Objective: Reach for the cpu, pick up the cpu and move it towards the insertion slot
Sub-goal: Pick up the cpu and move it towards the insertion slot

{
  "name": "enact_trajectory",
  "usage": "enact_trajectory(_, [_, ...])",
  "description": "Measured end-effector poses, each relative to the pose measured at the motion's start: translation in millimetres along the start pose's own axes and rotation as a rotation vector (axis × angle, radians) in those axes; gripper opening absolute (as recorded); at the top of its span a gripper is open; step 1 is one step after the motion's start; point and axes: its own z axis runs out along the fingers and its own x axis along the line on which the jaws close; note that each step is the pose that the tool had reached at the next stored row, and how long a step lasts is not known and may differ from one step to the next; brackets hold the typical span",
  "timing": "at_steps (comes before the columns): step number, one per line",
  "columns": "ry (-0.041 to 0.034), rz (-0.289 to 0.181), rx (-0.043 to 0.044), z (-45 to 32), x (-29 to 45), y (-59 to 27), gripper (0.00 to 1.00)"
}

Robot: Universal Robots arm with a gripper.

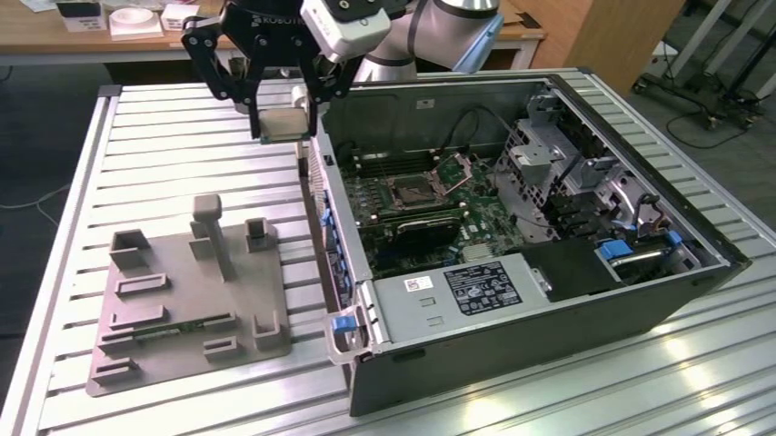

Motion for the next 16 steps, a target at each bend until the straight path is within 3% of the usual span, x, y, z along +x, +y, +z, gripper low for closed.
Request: enact_trajectory(16, [0.0, 0.0, 0.0, 0.0, -3.5, 0.1, 0.54])
